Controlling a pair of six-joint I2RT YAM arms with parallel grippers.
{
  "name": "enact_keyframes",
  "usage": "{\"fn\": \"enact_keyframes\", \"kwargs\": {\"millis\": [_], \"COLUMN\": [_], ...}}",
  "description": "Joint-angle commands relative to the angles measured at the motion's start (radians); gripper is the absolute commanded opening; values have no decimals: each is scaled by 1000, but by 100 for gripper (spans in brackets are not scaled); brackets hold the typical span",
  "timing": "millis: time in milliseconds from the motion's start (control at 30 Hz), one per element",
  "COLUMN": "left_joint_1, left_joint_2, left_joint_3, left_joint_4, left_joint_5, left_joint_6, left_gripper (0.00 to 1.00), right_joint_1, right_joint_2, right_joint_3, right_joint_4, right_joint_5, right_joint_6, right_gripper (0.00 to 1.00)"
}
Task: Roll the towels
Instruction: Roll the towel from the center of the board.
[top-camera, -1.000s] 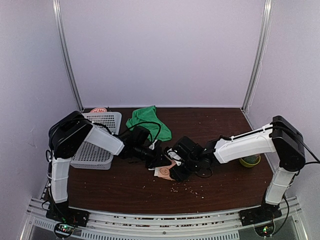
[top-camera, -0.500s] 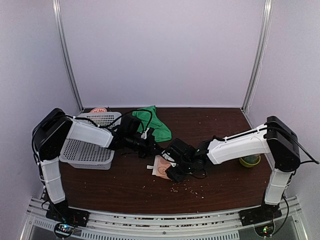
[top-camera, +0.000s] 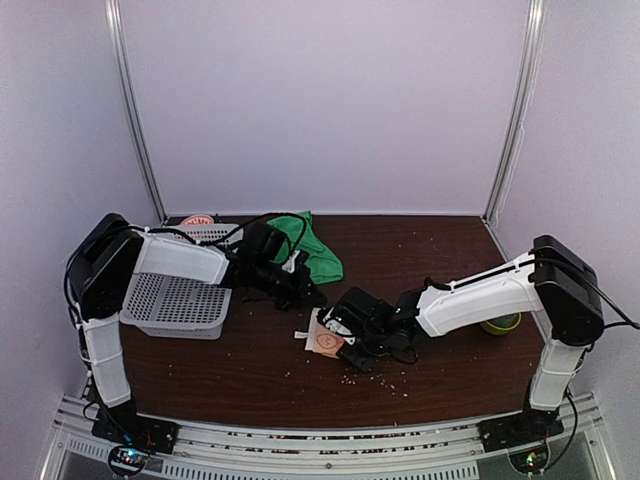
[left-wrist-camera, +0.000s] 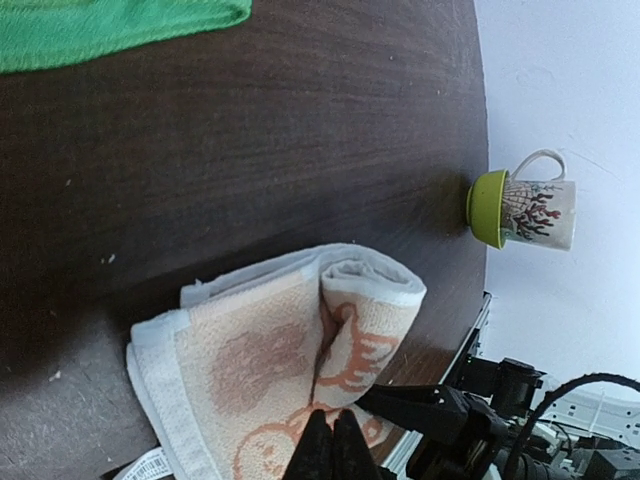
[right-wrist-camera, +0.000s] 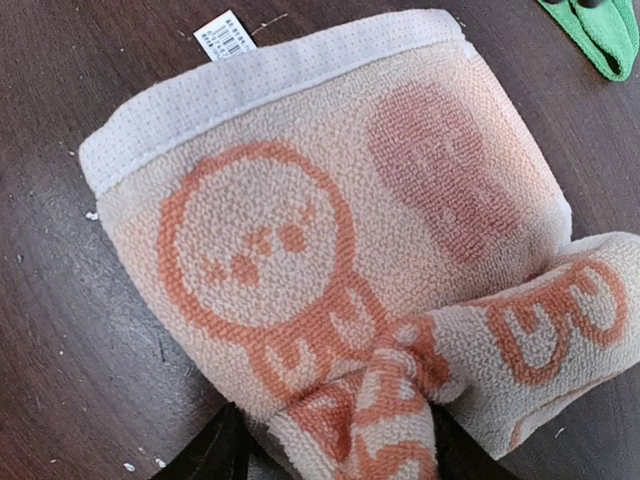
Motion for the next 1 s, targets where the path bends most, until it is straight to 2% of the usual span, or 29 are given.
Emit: {"fn": "enact_keyframes", "kwargs": {"millis": [0,200,333,667,967], "left_joint_1": [1,2,3,-11,-124], "left_joint_2": [65,184,293,364,248], "left_joint_3": [105,338,456,429,314], "left_joint_4": [-124,-339,-439,-472,-417], "left_joint_5": [-48,-201,-231,-234,-209], "left_joint_6": [122,241,271,292,267], "left_gripper": [3,3,3,2,0], "right_joint_1": [11,12,11,10,10], "right_joint_2": [14,35,40,17,-47], "right_joint_3": [-36,-29,-16,-14,-52], "right_joint_4": [-64,-64,-81,-103,-140], "right_joint_5": [-17,-31,-35,-45,-40], "right_joint_6": [6,20,21,23,27], "right_gripper": [57,57,57,56,56]}}
